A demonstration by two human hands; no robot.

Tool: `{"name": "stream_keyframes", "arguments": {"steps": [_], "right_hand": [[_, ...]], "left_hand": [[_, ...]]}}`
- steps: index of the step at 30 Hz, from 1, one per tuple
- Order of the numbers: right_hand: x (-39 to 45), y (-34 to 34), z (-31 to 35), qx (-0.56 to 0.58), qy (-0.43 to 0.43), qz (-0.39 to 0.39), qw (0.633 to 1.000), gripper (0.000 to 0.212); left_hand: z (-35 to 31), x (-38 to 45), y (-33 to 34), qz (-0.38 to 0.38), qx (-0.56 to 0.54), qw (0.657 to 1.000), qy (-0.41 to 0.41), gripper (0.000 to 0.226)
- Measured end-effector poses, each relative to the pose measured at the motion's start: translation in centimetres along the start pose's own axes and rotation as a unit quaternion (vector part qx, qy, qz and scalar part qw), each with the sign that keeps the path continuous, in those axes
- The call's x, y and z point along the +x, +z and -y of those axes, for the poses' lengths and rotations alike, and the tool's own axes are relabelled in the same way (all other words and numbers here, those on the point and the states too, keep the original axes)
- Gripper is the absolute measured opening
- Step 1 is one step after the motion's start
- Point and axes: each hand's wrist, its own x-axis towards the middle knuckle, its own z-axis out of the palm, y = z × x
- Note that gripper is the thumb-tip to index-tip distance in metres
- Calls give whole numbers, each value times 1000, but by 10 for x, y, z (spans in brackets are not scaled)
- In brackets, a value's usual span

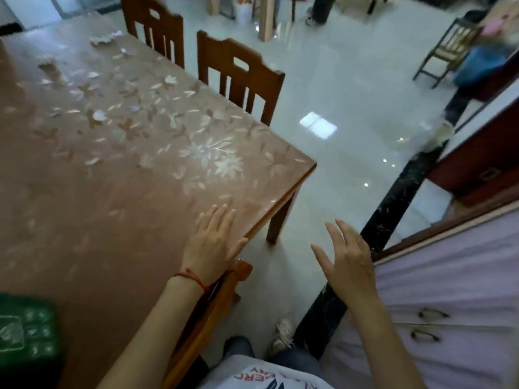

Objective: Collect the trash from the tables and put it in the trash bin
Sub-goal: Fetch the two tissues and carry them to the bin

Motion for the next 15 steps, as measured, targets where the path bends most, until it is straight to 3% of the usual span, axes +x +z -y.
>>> {"name": "stream_keyframes", "arguments": {"steps": [15], "right_hand": [[32, -35, -163, -17, 183, -42, 982, 56]], "left_hand": [[-166, 163, 29, 13, -43, 984, 171, 63]]}}
